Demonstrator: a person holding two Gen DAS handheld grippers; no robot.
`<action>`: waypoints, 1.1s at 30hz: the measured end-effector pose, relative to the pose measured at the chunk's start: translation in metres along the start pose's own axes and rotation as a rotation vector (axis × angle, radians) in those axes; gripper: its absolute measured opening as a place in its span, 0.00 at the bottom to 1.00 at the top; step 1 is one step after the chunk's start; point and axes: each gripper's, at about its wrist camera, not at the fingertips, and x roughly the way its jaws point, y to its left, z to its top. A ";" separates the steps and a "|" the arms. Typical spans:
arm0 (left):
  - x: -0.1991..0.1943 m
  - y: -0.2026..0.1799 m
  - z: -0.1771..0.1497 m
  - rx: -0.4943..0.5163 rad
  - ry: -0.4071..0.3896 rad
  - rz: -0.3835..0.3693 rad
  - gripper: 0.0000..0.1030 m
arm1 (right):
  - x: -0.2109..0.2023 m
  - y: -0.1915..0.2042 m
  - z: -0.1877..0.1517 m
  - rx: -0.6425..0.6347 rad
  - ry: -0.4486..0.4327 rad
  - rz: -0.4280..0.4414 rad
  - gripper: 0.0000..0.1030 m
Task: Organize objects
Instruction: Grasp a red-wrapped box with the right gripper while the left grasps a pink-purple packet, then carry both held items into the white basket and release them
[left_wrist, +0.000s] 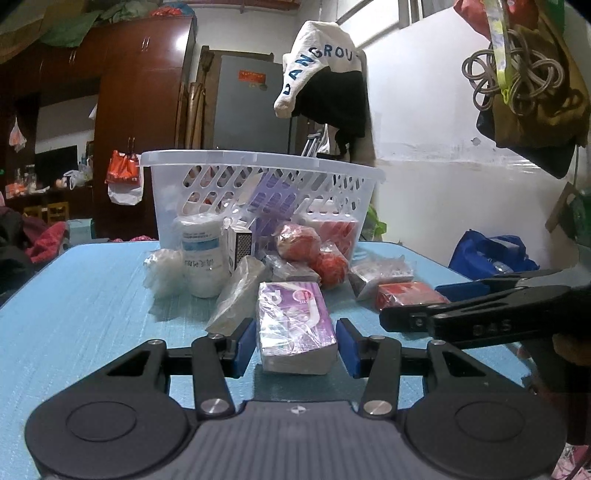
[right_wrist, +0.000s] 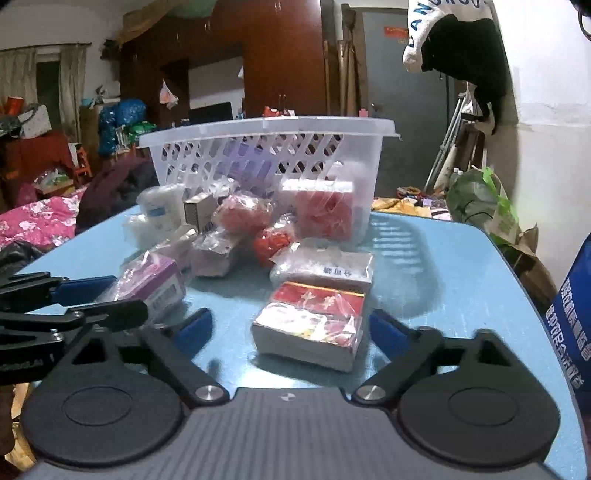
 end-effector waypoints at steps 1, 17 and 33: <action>-0.001 0.000 0.000 0.001 -0.001 -0.004 0.50 | 0.000 0.000 -0.001 -0.004 0.002 -0.004 0.70; -0.020 0.002 -0.003 0.002 -0.112 -0.050 0.50 | -0.043 -0.018 -0.023 0.082 -0.159 0.086 0.66; -0.026 0.006 -0.005 0.001 -0.161 -0.090 0.50 | -0.054 -0.024 -0.027 0.086 -0.287 0.123 0.66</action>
